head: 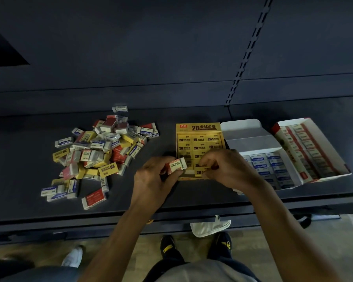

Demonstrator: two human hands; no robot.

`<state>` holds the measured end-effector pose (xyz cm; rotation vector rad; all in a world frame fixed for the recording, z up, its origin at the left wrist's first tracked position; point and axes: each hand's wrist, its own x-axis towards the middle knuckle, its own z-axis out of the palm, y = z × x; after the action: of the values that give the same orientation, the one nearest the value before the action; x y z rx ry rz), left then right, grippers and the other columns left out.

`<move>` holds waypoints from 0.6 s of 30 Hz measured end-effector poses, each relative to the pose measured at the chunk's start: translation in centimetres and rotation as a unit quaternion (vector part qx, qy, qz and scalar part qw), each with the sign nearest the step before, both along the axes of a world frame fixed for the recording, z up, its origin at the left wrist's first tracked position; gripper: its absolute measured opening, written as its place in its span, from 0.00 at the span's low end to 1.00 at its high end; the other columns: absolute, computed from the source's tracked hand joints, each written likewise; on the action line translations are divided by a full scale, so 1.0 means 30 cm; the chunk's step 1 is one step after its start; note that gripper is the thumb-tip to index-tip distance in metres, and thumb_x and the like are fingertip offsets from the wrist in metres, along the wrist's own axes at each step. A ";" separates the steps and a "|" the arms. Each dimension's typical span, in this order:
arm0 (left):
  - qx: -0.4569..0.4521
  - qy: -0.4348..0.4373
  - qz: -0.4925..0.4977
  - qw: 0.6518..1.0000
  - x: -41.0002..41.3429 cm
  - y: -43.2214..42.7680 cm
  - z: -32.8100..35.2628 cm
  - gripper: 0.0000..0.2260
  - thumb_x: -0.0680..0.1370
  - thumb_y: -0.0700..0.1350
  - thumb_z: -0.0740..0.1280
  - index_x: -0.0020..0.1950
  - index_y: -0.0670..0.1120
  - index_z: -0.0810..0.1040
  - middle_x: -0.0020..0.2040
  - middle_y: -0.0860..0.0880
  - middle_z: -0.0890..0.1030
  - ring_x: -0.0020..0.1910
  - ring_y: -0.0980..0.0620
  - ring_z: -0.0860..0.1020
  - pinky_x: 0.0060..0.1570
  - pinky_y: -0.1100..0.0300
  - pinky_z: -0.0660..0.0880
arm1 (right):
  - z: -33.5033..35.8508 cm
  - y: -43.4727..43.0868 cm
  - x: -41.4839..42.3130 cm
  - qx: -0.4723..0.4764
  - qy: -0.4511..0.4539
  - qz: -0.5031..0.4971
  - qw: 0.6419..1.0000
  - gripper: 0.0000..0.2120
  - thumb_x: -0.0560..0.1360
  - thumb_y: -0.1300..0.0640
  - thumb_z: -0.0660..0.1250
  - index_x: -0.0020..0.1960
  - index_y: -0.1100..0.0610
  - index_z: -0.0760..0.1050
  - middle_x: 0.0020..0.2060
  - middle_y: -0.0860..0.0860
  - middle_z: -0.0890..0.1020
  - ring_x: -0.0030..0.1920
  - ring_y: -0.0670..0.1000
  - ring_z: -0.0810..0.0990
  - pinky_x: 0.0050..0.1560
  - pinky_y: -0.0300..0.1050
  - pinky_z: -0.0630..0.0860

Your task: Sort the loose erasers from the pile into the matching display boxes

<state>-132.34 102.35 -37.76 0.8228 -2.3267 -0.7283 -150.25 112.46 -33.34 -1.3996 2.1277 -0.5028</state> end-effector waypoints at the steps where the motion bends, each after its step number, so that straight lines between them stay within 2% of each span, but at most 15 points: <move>1: 0.001 0.001 0.001 1.000 -0.002 0.002 0.000 0.14 0.71 0.50 0.73 0.53 0.46 0.81 0.44 0.50 0.81 0.39 0.62 0.75 0.40 0.71 0.72 | 0.001 -0.002 -0.002 0.000 -0.001 0.002 1.000 0.12 0.70 0.60 0.72 0.54 0.57 0.79 0.51 0.51 0.82 0.42 0.40 0.76 0.38 0.25 0.67; 6: 0.002 0.005 0.001 1.000 -0.007 0.002 0.003 0.14 0.71 0.51 0.71 0.53 0.45 0.81 0.44 0.51 0.81 0.42 0.61 0.74 0.41 0.72 0.72 | -0.004 -0.011 -0.009 0.008 0.000 0.011 1.000 0.09 0.71 0.59 0.71 0.51 0.57 0.80 0.49 0.50 0.82 0.43 0.42 0.77 0.43 0.32 0.71; 9: 0.000 0.003 0.000 1.000 -0.005 0.000 0.003 0.14 0.71 0.49 0.73 0.54 0.45 0.81 0.44 0.51 0.81 0.41 0.61 0.75 0.41 0.71 0.72 | -0.009 -0.014 -0.016 0.009 -0.001 0.021 1.000 0.07 0.73 0.57 0.69 0.51 0.56 0.81 0.49 0.49 0.83 0.47 0.43 0.79 0.45 0.31 0.71; 12: 0.001 0.003 0.002 1.000 -0.007 0.000 0.002 0.14 0.70 0.47 0.75 0.54 0.45 0.81 0.44 0.50 0.81 0.40 0.59 0.76 0.41 0.70 0.72 | -0.010 -0.017 -0.017 0.015 0.005 0.021 1.000 0.08 0.74 0.60 0.68 0.52 0.57 0.80 0.51 0.50 0.82 0.49 0.45 0.80 0.45 0.30 0.71; 16: 0.000 0.005 0.003 1.000 -0.017 0.002 0.002 0.14 0.70 0.47 0.74 0.53 0.44 0.81 0.44 0.50 0.81 0.41 0.63 0.73 0.43 0.75 0.70 | -0.004 -0.025 -0.013 0.021 0.009 0.004 1.000 0.08 0.72 0.63 0.70 0.50 0.58 0.79 0.51 0.53 0.82 0.51 0.49 0.80 0.51 0.40 0.76; 18: 0.000 0.008 0.000 1.000 -0.023 0.004 0.003 0.14 0.70 0.48 0.74 0.53 0.44 0.81 0.44 0.50 0.81 0.43 0.63 0.73 0.43 0.77 0.69 | -0.004 -0.030 -0.012 0.025 0.020 0.008 0.999 0.06 0.72 0.63 0.70 0.49 0.59 0.80 0.51 0.52 0.82 0.51 0.49 0.80 0.51 0.40 0.76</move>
<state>-133.02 102.45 -37.67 0.8147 -2.3131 -0.7309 -150.62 111.54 -33.46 -1.4087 2.1442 -0.4165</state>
